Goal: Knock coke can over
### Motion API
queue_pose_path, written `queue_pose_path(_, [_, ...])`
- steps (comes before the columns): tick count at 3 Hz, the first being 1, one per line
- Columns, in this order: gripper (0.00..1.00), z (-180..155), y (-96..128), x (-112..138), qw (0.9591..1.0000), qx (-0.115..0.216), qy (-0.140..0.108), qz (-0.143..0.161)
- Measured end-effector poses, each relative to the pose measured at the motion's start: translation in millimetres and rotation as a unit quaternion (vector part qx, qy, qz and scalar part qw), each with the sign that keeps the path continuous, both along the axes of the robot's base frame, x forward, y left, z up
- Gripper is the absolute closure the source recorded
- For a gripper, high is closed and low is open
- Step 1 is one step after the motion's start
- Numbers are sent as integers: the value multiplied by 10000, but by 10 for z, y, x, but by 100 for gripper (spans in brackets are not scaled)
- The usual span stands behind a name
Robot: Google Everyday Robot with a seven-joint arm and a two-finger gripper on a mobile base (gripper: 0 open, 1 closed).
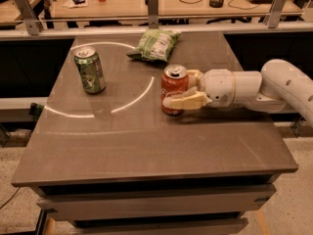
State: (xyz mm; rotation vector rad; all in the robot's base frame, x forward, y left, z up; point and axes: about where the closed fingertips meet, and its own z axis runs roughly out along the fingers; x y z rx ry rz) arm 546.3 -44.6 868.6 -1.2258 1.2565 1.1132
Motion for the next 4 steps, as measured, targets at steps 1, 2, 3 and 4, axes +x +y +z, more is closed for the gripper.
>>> queue_pose_path(1, [64,14,3,-8,10000,26,0,51])
queue_pose_path(2, [88,213,-35,-19,9990,-378,-178,135])
queue_pose_path(3, [100,518,-169,-67,9925,-1099,-474,239])
queue_pose_path(4, [100,769,-303,-122,9698,-2258,-784,493])
